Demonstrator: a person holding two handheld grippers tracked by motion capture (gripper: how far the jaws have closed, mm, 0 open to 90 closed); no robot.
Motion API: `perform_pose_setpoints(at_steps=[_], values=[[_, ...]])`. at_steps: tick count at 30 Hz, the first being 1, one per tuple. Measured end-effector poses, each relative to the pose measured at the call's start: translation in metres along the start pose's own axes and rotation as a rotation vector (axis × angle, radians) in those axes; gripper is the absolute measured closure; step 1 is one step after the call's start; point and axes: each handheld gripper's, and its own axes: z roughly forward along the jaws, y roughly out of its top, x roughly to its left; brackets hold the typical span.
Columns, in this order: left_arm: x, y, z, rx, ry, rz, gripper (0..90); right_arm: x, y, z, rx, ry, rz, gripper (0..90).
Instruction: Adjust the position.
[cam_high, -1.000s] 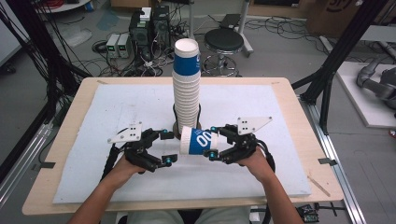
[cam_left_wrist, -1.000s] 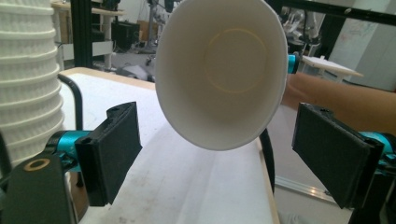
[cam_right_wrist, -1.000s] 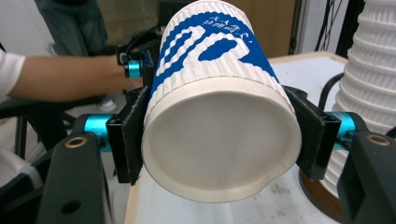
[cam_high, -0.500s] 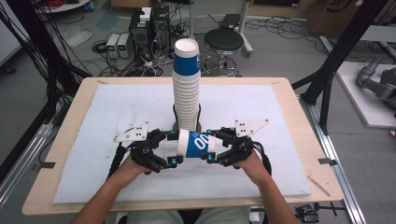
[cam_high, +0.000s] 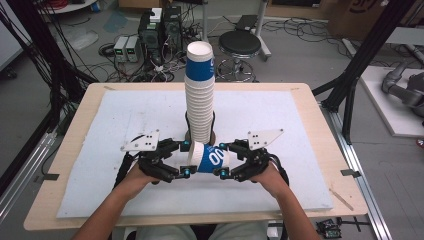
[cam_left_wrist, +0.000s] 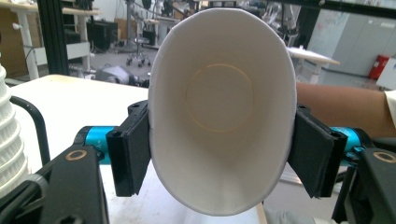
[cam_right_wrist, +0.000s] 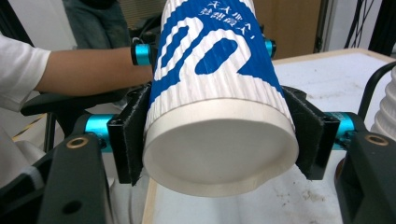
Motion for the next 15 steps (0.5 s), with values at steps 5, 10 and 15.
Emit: perform_pose_setpoints(at_steps=[5, 10, 15], values=[[-0.001, 0.007, -0.001, 0.056, 0.02, 0.026, 30.2, 0.002, 0.002, 0.001, 0.036, -0.062, 0.021, 18.0], [0.0, 0.018, -0.004, 0.141, 0.055, 0.056, 30.2, 0.004, 0.012, -0.007, 0.086, -0.124, -0.017, 18.0], [-0.001, 0.031, -0.002, 0.27, 0.075, 0.094, 30.2, 0.007, 0.023, -0.012, 0.155, -0.16, -0.048, 18.0]])
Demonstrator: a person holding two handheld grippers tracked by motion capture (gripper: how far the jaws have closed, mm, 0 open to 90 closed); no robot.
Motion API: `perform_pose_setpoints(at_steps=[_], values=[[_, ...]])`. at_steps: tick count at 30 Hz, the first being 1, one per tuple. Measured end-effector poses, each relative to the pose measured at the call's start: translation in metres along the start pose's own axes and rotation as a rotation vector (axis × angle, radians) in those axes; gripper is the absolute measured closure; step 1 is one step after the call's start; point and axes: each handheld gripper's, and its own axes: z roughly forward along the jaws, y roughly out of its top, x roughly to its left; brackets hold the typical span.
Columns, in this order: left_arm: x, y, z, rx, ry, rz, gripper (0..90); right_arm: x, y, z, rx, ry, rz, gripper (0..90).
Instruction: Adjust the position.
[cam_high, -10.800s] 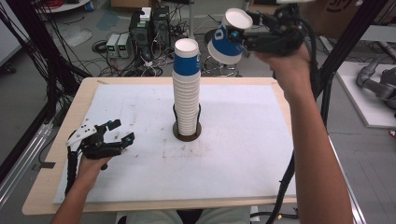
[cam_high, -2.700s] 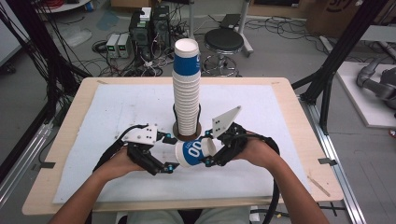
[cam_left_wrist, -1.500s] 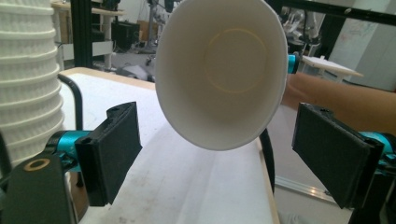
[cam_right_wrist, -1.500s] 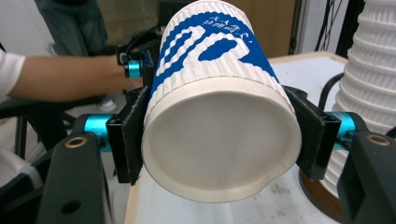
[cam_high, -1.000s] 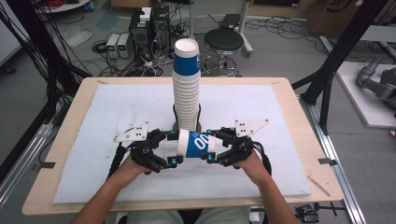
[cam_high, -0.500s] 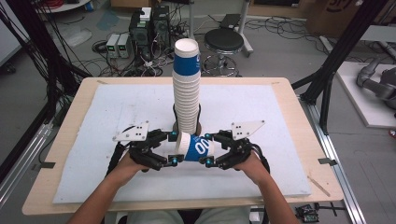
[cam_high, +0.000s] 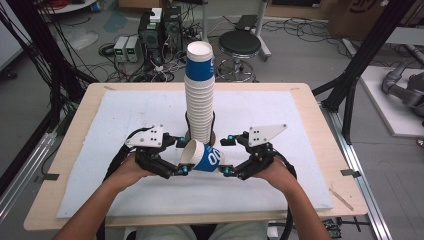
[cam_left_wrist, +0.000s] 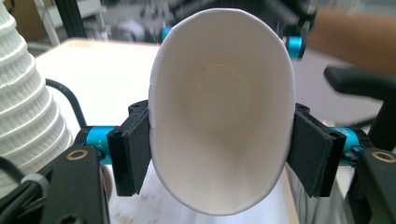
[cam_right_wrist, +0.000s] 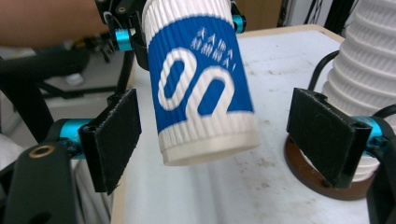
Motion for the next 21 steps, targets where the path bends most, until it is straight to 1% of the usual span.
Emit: perform_pose_setpoints(at_steps=[1, 2, 3, 4, 6, 7, 9, 10, 12, 13, 16, 20, 21], values=[[0.0, 0.003, 0.0, 0.029, 0.002, 0.011, 30.2, 0.0, 0.003, -0.001, 0.015, -0.004, -0.015, 18.0], [0.0, 0.006, 0.0, 0.05, 0.004, 0.015, 30.2, 0.001, 0.008, -0.001, 0.062, -0.022, -0.045, 18.0], [0.0, 0.009, 0.0, 0.075, 0.005, 0.023, 30.2, 0.001, 0.008, -0.001, 0.062, -0.022, -0.045, 18.0], [0.0, 0.013, 0.0, 0.108, 0.005, 0.037, 30.2, 0.001, 0.011, -0.001, 0.084, -0.026, -0.068, 18.0], [0.0, 0.017, 0.001, 0.14, 0.008, 0.047, 30.1, 0.002, 0.016, 0.001, 0.125, -0.033, -0.082, 18.0], [0.001, 0.02, 0.001, 0.159, 0.011, 0.053, 30.1, 0.002, 0.018, 0.003, 0.146, -0.035, -0.101, 18.0], [0.001, 0.024, 0.002, 0.184, 0.011, 0.056, 30.0, 0.003, 0.022, 0.007, 0.186, -0.038, -0.117, 18.0], [0.001, 0.026, 0.003, 0.198, 0.011, 0.059, 30.0, 0.003, 0.026, 0.011, 0.225, -0.039, -0.14, 18.0], [0.002, 0.028, 0.006, 0.226, 0.007, 0.061, 30.0, 0.003, 0.03, 0.016, 0.254, -0.034, -0.158, 18.0], [0.002, 0.029, 0.007, 0.24, 0.008, 0.063, 30.0, 0.003, 0.03, 0.016, 0.254, -0.034, -0.158, 18.0], [0.001, 0.033, 0.01, 0.274, 0.001, 0.068, 29.9, 0.005, 0.035, 0.025, 0.298, -0.028, -0.184, 18.7], [0.001, 0.036, 0.012, 0.288, 0.002, 0.069, 29.9, 0.005, 0.034, 0.032, 0.327, -0.02, -0.194, 18.6], [0.0, 0.037, 0.013, 0.293, 0.0, 0.072, 29.9, 0.006, 0.034, 0.034, 0.331, -0.019, -0.188, 18.7]])
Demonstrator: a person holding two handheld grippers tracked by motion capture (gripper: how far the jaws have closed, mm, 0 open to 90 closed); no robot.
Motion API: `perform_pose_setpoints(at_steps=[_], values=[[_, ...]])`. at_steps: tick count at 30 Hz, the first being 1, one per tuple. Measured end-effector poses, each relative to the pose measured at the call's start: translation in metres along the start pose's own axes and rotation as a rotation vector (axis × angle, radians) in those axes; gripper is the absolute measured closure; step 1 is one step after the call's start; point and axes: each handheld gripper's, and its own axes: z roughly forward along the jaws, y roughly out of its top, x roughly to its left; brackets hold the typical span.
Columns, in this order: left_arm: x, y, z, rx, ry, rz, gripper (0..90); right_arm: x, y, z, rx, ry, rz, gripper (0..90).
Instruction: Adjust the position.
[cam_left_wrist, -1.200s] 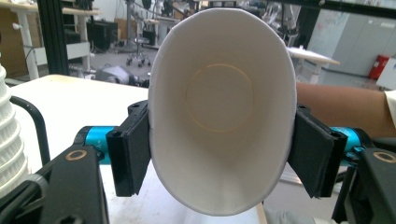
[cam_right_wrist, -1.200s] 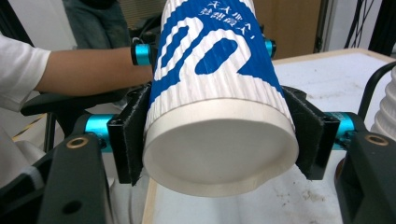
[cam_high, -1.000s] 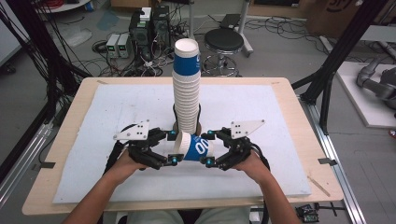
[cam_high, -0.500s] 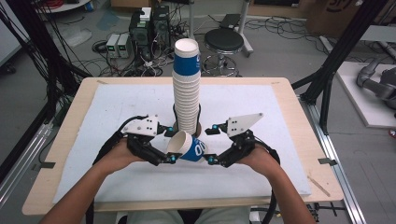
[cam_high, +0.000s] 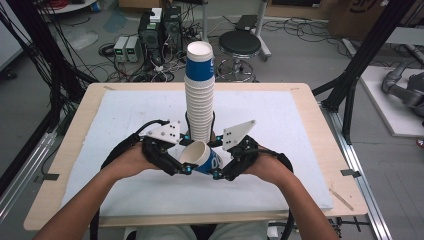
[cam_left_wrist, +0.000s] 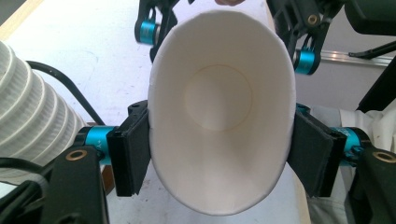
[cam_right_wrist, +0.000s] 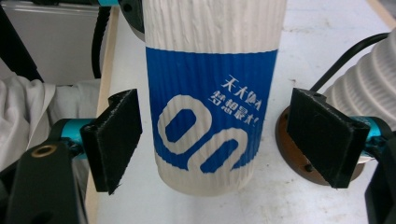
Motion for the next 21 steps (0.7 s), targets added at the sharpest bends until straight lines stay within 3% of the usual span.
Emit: perform_pose_setpoints(at_steps=[5, 7, 13, 17, 21], values=[[-0.001, 0.003, 0.003, 0.021, -0.009, 0.005, 29.9, 0.001, 0.002, 0.005, 0.005, 0.01, 0.0, 19.1], [-0.002, 0.004, 0.005, 0.024, -0.015, 0.006, 29.9, 0.002, 0.002, 0.007, 0.009, 0.032, -0.003, 28.5], [-0.003, 0.005, 0.006, 0.028, -0.012, 0.016, 29.9, 0.003, 0.003, 0.012, 0.02, 0.044, 0.001, 32.1], [-0.003, 0.002, 0.006, 0.006, -0.016, -0.003, 27.8, 0.002, 0.001, 0.013, -0.004, 0.055, 0.015, 32.1], [-0.002, -0.003, 0.005, -0.076, -0.009, -0.039, 22.0, 0.001, -0.002, 0.014, -0.024, 0.064, 0.034, 31.9]])
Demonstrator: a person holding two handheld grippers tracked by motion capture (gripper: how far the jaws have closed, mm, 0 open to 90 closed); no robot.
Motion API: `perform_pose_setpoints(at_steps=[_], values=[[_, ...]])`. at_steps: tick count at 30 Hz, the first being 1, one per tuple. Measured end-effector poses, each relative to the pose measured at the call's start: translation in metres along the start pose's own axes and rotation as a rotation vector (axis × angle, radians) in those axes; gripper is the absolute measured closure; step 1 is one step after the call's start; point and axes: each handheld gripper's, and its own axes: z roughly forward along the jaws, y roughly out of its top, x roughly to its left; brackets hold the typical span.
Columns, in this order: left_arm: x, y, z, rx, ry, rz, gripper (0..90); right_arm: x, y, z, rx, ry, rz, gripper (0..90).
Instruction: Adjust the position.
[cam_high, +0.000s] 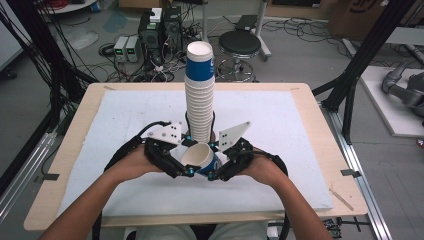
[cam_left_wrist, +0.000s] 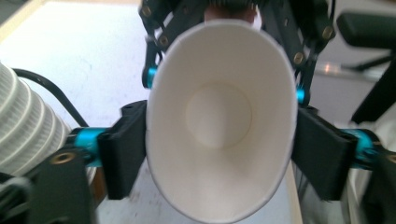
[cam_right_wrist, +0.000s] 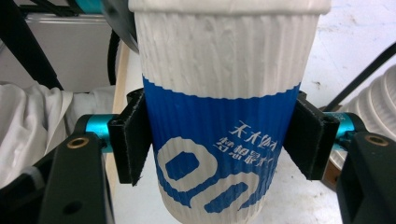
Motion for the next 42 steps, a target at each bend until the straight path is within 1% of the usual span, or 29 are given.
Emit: perform_pose_setpoints(at_steps=[1, 2, 3, 6, 7, 9, 10, 11, 12, 13, 14, 15, 16, 17, 18, 20, 21, 22, 26, 27, 28, 29, 30, 31, 33, 34, 35, 37, 42], values=[[0.001, -0.001, -0.001, -0.021, 0.006, -0.009, 18.4, -0.001, -0.003, -0.001, -0.009, 0.0, 0.01, 31.9], [0.002, -0.003, -0.005, -0.071, 0.008, -0.034, 18.3, -0.002, -0.004, -0.002, -0.017, 0.002, 0.014, 31.9], [0.002, -0.003, -0.005, -0.071, 0.008, -0.034, 18.2, -0.002, -0.006, -0.004, -0.027, 0.0, 0.02, 31.9], [0.003, -0.009, -0.013, -0.171, 0.031, -0.076, 18.2, -0.003, -0.01, -0.008, -0.051, -0.01, 0.038, 31.8], [0.003, -0.012, -0.016, -0.199, 0.043, -0.091, 17.7, -0.004, -0.015, -0.013, -0.077, -0.025, 0.059, 31.8], [0.003, -0.018, -0.022, -0.252, 0.069, -0.11, 17.3, -0.004, -0.019, -0.015, -0.09, -0.03, 0.071, 31.8], [0.003, -0.024, -0.028, -0.307, 0.101, -0.132, 17.3, -0.004, -0.026, -0.021, -0.122, -0.048, 0.09, 31.8], [0.003, -0.024, -0.028, -0.307, 0.101, -0.132, 17.3, -0.004, -0.026, -0.021, -0.122, -0.048, 0.09, 31.8], [0.003, -0.029, -0.032, -0.333, 0.119, -0.139, 17.3, -0.003, -0.036, -0.027, -0.16, -0.074, 0.113, 31.8], [0.003, -0.037, -0.037, -0.364, 0.154, -0.155, 17.3, -0.002, -0.04, -0.029, -0.171, -0.086, 0.121, 31.8], [0.003, -0.043, -0.039, -0.387, 0.17, -0.168, 17.3, -0.002, -0.045, -0.032, -0.188, -0.099, 0.13, 31.8], [0.003, -0.043, -0.039, -0.387, 0.17, -0.168, 17.3, -0.002, -0.045, -0.032, -0.188, -0.099, 0.13, 31.8], [0.004, -0.048, -0.042, -0.406, 0.19, -0.18, 17.3, 0.0, -0.055, -0.036, -0.226, -0.126, 0.154, 31.7], [0.004, -0.053, -0.044, -0.425, 0.212, -0.193, 17.3, 0.0, -0.055, -0.036, -0.226, -0.126, 0.154, 31.7], [0.005, -0.059, -0.047, -0.447, 0.231, -0.207, 17.2, 0.001, -0.065, -0.042, -0.263, -0.157, 0.16, 31.7], [0.007, -0.068, -0.05, -0.475, 0.261, -0.228, 17.2, 0.002, -0.071, -0.045, -0.289, -0.176, 0.174, 31.7], [0.009, -0.077, -0.053, -0.497, 0.292, -0.249, 17.2, 0.002, -0.074, -0.047, -0.298, -0.184, 0.18, 31.7], [0.009, -0.077, -0.053, -0.497, 0.292, -0.249, 17.2, 0.002, -0.074, -0.047, -0.298, -0.184, 0.18, 31.7], [0.013, -0.092, -0.056, -0.507, 0.364, -0.266, 17.2, 0.004, -0.09, -0.056, -0.341, -0.232, 0.194, 31.6], [0.013, -0.095, -0.056, -0.505, 0.38, -0.268, 17.2, 0.004, -0.09, -0.056, -0.341, -0.232, 0.194, 31.6], [0.013, -0.1, -0.057, -0.502, 0.408, -0.27, 17.2, 0.005, -0.096, -0.06, -0.349, -0.257, 0.201, 31.5], [0.013, -0.1, -0.057, -0.502, 0.408, -0.27, 17.3, 0.005, -0.099, -0.061, -0.351, -0.269, 0.205, 31.4], [0.013, -0.103, -0.058, -0.499, 0.427, -0.269, 17.3, 0.005, -0.099, -0.061, -0.351, -0.269, 0.205, 31.4], [0.013, -0.106, -0.058, -0.496, 0.442, -0.265, 17.2, 0.004, -0.104, -0.065, -0.365, -0.29, 0.211, 31.4], [0.013, -0.111, -0.058, -0.491, 0.459, -0.265, 17.2, 0.005, -0.105, -0.067, -0.365, -0.298, 0.212, 31.2], [0.013, -0.113, -0.058, -0.47, 0.469, -0.261, 17.2, 0.004, -0.107, -0.068, -0.372, -0.31, 0.213, 31.2], [0.013, -0.114, -0.058, -0.468, 0.477, -0.255, 17.3, 0.005, -0.109, -0.07, -0.379, -0.33, 0.219, 31.1], [0.014, -0.117, -0.058, -0.46, 0.485, -0.251, 17.3, 0.005, -0.11, -0.071, -0.38, -0.337, 0.218, 31.1], [0.016, -0.124, -0.055, -0.44, 0.491, -0.267, 17.3, 0.005, -0.113, -0.076, -0.407, -0.356, 0.221, 31.1]])
